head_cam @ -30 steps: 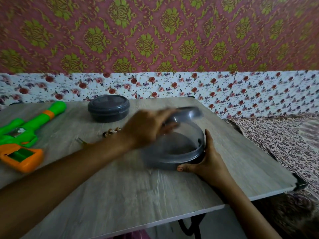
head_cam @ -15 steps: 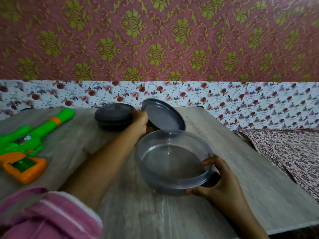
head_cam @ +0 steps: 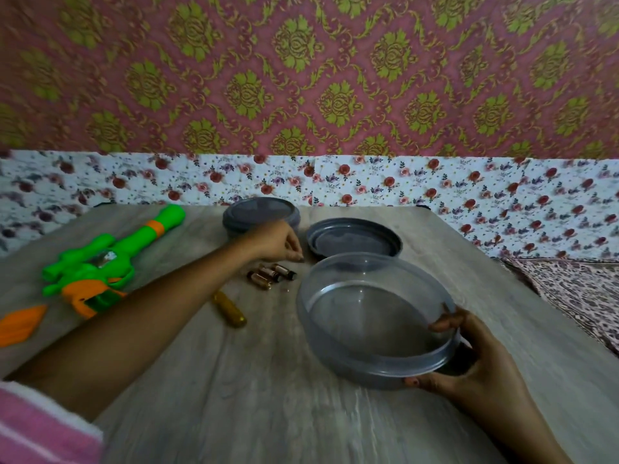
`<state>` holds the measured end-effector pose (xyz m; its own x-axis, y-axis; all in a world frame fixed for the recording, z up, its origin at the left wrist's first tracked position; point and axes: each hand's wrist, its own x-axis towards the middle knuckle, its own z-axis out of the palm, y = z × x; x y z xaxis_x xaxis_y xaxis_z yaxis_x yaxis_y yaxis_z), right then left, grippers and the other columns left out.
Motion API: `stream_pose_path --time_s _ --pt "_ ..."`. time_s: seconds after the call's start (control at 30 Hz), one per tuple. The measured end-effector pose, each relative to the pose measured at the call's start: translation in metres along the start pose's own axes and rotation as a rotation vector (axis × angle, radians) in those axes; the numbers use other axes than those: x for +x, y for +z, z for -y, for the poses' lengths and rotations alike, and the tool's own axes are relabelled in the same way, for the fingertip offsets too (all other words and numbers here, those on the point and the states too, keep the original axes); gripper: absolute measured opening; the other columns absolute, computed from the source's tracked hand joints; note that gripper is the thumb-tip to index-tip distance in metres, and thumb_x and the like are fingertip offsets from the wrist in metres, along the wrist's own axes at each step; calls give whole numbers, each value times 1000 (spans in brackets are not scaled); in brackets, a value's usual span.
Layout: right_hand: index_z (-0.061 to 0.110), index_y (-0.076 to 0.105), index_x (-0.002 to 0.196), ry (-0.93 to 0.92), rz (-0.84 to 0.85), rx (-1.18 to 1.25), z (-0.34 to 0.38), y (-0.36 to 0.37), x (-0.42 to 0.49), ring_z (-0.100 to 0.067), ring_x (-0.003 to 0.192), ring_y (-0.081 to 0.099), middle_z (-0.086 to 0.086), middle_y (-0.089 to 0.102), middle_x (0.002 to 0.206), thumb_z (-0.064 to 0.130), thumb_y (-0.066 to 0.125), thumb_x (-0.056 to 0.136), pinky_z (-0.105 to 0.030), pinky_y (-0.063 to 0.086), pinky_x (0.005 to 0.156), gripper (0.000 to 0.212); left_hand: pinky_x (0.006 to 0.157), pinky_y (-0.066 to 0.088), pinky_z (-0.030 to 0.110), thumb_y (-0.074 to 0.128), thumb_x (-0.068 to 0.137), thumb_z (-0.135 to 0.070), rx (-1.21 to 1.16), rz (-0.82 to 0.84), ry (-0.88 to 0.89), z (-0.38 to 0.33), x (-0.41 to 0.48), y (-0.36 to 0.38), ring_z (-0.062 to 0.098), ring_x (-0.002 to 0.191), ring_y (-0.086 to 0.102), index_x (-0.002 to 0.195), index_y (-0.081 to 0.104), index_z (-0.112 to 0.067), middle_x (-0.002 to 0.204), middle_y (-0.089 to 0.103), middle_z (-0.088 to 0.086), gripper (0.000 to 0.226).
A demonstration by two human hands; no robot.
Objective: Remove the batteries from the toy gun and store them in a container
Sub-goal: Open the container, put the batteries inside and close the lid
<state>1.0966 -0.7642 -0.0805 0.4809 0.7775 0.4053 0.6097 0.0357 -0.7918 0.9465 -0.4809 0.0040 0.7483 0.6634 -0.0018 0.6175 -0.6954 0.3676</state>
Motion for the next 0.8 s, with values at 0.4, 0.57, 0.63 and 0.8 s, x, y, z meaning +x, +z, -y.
stream_pose_path --time_s 0.4,0.57,0.63,0.8 --pt "35 53 92 2 -19 -45 4 -1 -2 -24 90 64 4 64 99 72 79 27 -48 53 76 79 90 51 31 69 84 -23 51 -108 13 11 -5 37 18 102 64 111 68 -15 114 69 3 28" --pt "35 53 92 -13 -33 -20 6 0 -2 -24 89 64 9 60 101 71 80 30 -48 53 75 76 77 52 18 72 79 -12 -236 -447 189 -9 -12 31 16 96 64 116 62 -15 108 65 -1 39" --pt "35 53 91 -19 -37 -14 6 0 -2 -25 88 63 7 61 99 70 80 31 -49 53 74 75 70 53 12 72 78 -8 -423 -462 316 -38 -25 20 9 87 64 123 56 -16 106 59 -7 48" --pt "35 52 94 -2 -22 -11 4 -1 -2 -26 91 63 4 61 103 67 82 32 -51 53 74 76 83 54 27 74 75 -5 -249 164 511 -98 -45 47 17 93 66 130 48 -14 130 55 2 61"
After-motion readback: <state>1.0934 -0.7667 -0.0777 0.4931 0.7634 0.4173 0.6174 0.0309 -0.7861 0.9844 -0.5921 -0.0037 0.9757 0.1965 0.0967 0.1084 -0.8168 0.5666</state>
